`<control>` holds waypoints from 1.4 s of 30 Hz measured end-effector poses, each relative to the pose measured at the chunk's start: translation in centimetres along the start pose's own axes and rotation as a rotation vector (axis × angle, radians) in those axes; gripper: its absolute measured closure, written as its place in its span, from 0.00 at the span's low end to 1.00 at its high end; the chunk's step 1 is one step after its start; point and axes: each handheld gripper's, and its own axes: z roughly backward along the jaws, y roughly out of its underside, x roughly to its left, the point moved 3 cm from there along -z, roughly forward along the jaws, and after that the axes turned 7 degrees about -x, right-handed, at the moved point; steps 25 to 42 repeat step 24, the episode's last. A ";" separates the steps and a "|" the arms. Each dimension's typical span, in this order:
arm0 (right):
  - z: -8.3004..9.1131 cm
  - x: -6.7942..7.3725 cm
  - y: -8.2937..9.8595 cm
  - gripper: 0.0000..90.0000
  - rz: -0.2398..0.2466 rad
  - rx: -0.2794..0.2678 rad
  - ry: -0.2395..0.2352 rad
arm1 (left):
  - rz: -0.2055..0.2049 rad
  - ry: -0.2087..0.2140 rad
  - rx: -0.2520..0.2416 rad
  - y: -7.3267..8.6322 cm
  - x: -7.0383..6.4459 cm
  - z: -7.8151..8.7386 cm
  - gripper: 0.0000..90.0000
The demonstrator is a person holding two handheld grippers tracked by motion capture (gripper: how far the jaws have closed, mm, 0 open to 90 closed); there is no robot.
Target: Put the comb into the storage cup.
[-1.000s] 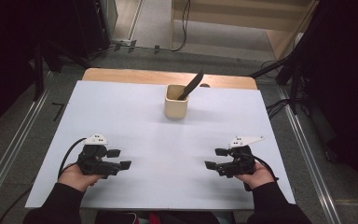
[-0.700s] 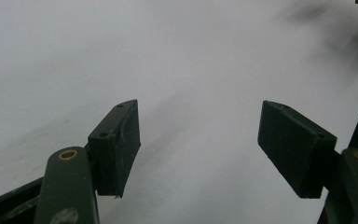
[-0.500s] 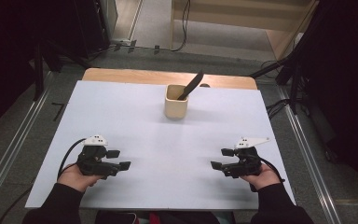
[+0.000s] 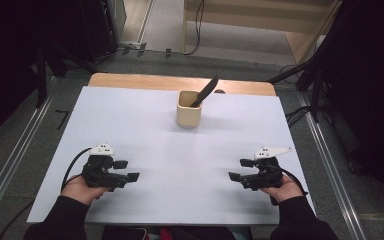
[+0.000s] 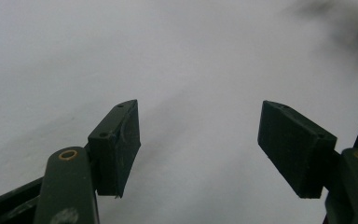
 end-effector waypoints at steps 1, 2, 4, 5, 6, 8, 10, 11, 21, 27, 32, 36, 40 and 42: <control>0.0 0.0 0.0 0.27 0.001 0.001 0.000 | -0.001 0.000 0.001 0.0 0.0 0.0 0.34; 0.0 0.0 0.0 0.27 0.005 0.001 0.000 | -0.001 0.000 0.001 0.0 0.0 0.0 0.34; -0.1 0.0 0.0 0.27 0.006 0.003 0.000 | -0.001 0.000 0.001 0.0 0.0 0.0 0.34; -0.1 0.0 0.0 0.27 0.006 0.004 0.000 | -0.001 0.000 0.001 0.0 0.0 0.0 0.34; -0.1 0.0 0.0 0.27 0.009 0.004 -0.002 | -0.001 0.000 0.001 0.0 0.0 0.0 0.34; -0.1 0.0 0.0 0.27 0.010 0.005 -0.002 | 0.000 0.001 0.000 0.0 0.0 0.0 0.34; -0.1 0.0 0.0 0.27 0.008 0.006 -0.003 | 0.000 0.000 0.000 0.0 0.0 0.0 0.34; -0.1 0.0 0.1 0.27 0.010 0.007 -0.005 | 0.000 0.001 0.000 0.0 0.0 0.0 0.33; -0.2 0.2 0.1 0.27 0.016 0.015 -0.006 | 0.000 0.002 0.003 0.0 0.0 -0.1 0.34; -0.2 0.1 0.1 0.27 0.016 0.019 -0.008 | 0.000 -0.002 0.005 0.0 0.1 -0.1 0.34; -0.2 0.1 0.1 0.27 0.016 0.019 -0.008 | 0.000 -0.002 0.005 0.0 0.1 -0.1 0.34; -0.2 0.1 0.1 0.27 0.016 0.019 -0.008 | 0.000 -0.002 0.005 0.0 0.1 -0.1 0.34; -0.2 0.1 0.1 0.27 0.016 0.019 -0.008 | 0.000 -0.002 0.005 0.0 0.1 -0.1 0.34; -0.2 0.1 0.1 0.27 0.016 0.019 -0.008 | 0.000 -0.002 0.005 0.0 0.1 -0.1 0.34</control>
